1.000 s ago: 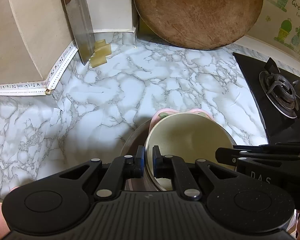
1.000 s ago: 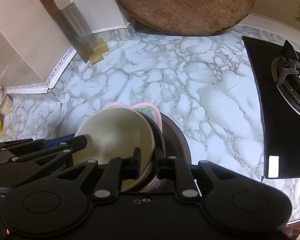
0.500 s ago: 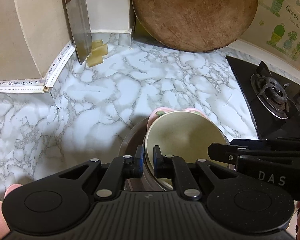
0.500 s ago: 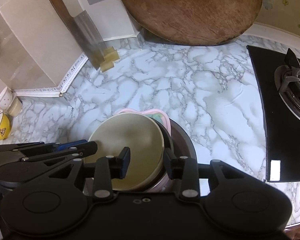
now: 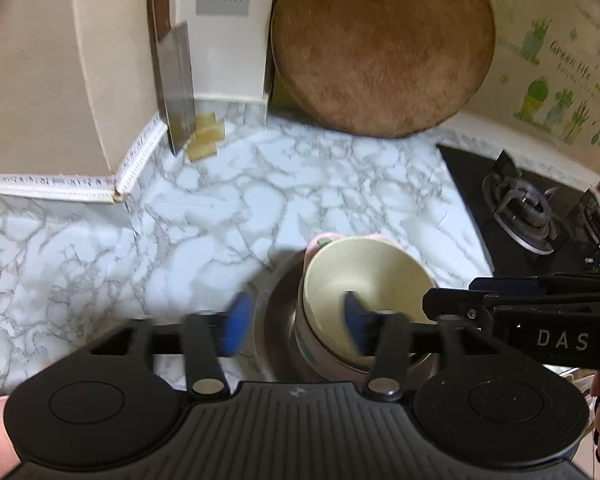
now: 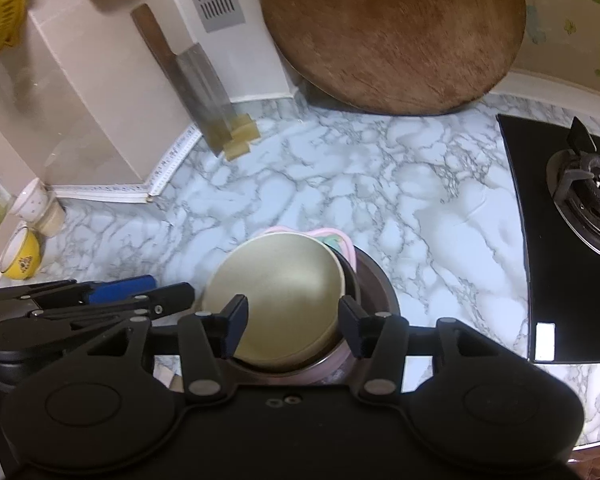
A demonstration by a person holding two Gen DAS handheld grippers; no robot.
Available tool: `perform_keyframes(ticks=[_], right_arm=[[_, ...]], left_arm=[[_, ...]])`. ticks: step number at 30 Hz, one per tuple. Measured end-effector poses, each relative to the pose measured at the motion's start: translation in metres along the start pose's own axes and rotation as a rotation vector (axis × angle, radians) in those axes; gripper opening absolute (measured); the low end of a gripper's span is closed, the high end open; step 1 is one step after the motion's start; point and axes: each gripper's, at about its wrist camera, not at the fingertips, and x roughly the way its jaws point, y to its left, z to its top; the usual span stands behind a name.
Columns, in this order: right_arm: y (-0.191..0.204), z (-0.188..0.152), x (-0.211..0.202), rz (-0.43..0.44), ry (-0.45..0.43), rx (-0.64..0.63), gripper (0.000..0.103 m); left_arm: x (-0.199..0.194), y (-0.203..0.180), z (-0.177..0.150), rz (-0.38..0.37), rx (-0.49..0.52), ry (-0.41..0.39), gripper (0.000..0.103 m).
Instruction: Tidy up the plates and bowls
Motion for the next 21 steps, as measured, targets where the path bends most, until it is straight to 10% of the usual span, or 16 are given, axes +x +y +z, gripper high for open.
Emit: perform_keyframes(ticks=[16,21], right_arm=[[0.008,-0.02,-0.05,0.03,-0.141,-0.064,0.1],[0.002,-0.023,-0.052,0.025,-0.159,-0.105,0.101]], left_arm=[[-0.047,0.026,-0.023,-0.04,-0.041,-0.113,0.077],[-0.045,0.032,-0.028,-0.015,-0.063,-0.114,0.077]])
